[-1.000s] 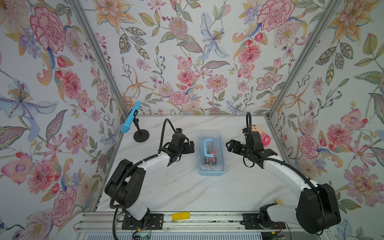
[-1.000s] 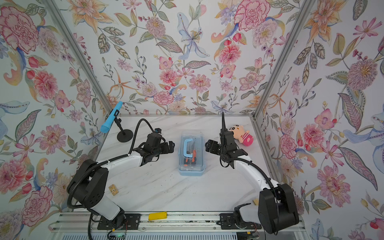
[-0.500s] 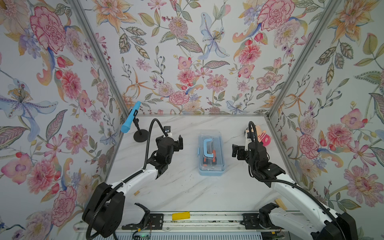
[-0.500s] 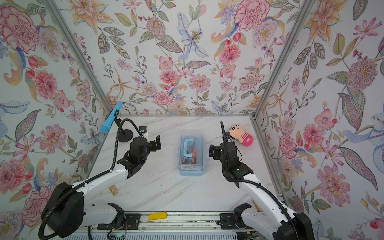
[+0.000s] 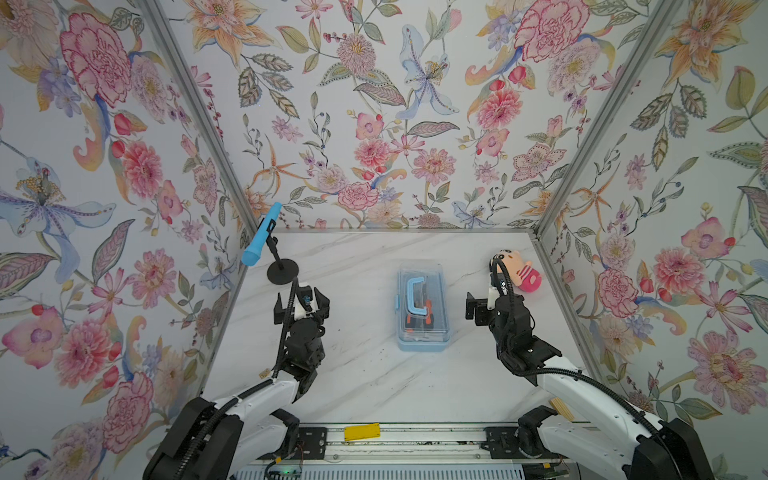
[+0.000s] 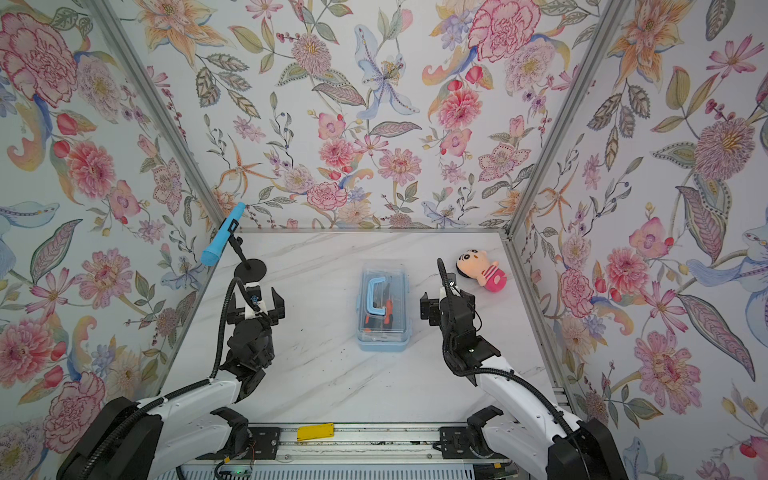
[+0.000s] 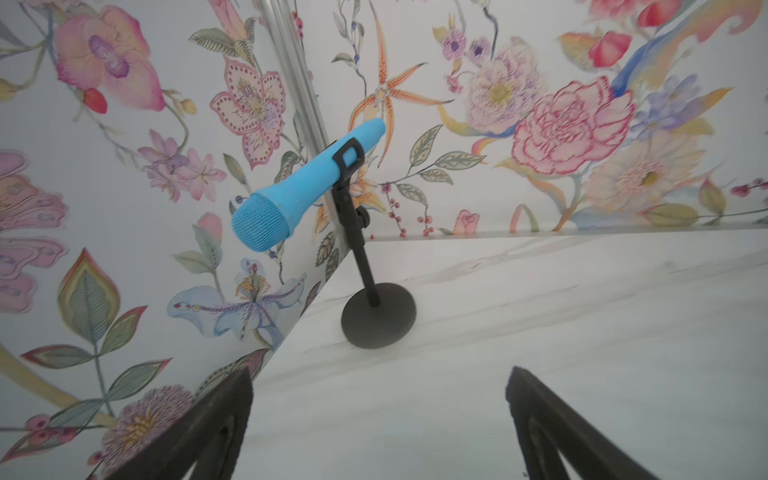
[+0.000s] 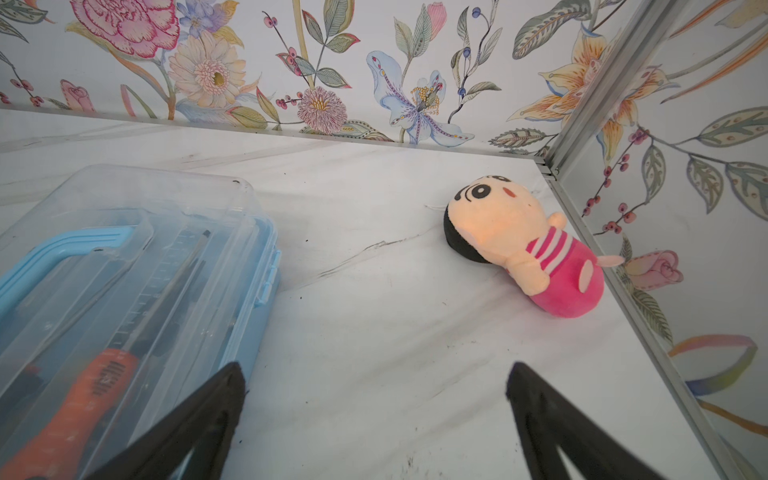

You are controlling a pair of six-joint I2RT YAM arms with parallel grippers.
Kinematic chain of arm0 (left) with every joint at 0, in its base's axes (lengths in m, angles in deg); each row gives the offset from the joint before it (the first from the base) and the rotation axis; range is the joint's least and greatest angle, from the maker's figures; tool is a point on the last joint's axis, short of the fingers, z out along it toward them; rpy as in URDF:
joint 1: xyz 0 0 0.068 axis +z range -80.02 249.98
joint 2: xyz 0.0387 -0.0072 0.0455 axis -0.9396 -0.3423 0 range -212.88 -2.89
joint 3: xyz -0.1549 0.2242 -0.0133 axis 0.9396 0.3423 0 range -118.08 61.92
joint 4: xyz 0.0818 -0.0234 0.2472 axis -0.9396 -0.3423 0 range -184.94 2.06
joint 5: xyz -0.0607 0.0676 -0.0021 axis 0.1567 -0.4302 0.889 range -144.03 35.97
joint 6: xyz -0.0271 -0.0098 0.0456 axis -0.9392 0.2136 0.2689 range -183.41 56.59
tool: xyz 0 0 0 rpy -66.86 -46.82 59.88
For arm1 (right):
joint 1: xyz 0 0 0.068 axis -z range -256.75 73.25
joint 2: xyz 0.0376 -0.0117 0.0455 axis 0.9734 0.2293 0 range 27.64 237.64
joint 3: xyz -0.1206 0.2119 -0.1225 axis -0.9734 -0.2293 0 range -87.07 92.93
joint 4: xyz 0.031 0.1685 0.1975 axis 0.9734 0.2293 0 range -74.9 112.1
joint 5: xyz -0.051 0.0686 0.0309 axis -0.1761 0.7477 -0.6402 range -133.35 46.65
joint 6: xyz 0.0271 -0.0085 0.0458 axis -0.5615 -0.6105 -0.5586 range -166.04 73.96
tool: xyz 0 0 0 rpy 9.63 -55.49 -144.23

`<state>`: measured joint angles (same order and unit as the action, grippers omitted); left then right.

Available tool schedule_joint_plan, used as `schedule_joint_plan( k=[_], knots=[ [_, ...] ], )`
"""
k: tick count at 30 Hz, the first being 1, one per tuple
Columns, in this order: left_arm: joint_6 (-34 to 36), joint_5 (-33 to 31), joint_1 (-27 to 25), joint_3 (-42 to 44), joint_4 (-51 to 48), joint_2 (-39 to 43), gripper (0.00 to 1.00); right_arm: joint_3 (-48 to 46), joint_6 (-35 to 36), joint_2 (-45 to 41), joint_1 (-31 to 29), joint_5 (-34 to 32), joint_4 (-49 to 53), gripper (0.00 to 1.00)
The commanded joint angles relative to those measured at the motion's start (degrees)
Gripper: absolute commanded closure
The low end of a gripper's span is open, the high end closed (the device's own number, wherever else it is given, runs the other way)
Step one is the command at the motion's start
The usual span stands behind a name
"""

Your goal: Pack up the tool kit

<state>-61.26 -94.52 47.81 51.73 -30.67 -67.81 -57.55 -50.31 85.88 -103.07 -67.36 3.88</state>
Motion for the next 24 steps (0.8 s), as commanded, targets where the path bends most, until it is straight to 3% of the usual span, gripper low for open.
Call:
schedule_joint_plan(
  k=[1, 5, 7, 9, 13, 14, 16, 21, 24],
  knots=[
    [-0.2, 1.7, 7.1, 6.3, 16.8, -4.6, 0.01, 1.2, 2.1, 1.4, 1.7, 0.5, -4.3, 0.01],
    [-3.8, 6.3, 13.0, 8.4, 36.4, -18.0, 0.01, 0.9, 2.5, 3.8, 3.3, 1.3, -7.8, 0.01],
    [-2.5, 12.1, 14.0, 7.8, 40.8, -22.4, 0.01, 0.3, 3.3, 4.8, 4.0, 2.1, -10.1, 0.01],
    [-2.8, 15.3, 14.0, 7.5, 36.1, -20.6, 0.01, 0.6, 4.1, 6.2, 4.8, 1.1, -10.9, 0.01],
    [-2.2, 19.5, 14.6, 8.8, 41.1, -24.0, 0.01, 0.7, 8.7, 7.5, 6.4, -2.8, -13.3, 0.01],
    [-1.8, 19.2, 14.5, 8.3, 44.8, -27.9, 0.01, 0.6, 10.0, 7.6, 7.0, -3.7, -13.6, 0.01],
    [-2.1, 18.6, 14.4, 6.9, 40.2, -27.2, 0.01, 0.0, 11.7, 7.5, 8.2, -4.6, -14.6, 0.01],
    [-2.1, 18.1, 14.5, 5.7, 38.4, -27.0, 0.01, -5.1, 11.0, 9.8, 12.8, -1.1, -22.6, 0.01],
    [-1.8, 18.2, 14.5, 5.7, 38.6, -27.1, 0.01, -9.5, 11.0, 16.7, 15.0, 2.2, -34.7, 0.01]
  ],
)
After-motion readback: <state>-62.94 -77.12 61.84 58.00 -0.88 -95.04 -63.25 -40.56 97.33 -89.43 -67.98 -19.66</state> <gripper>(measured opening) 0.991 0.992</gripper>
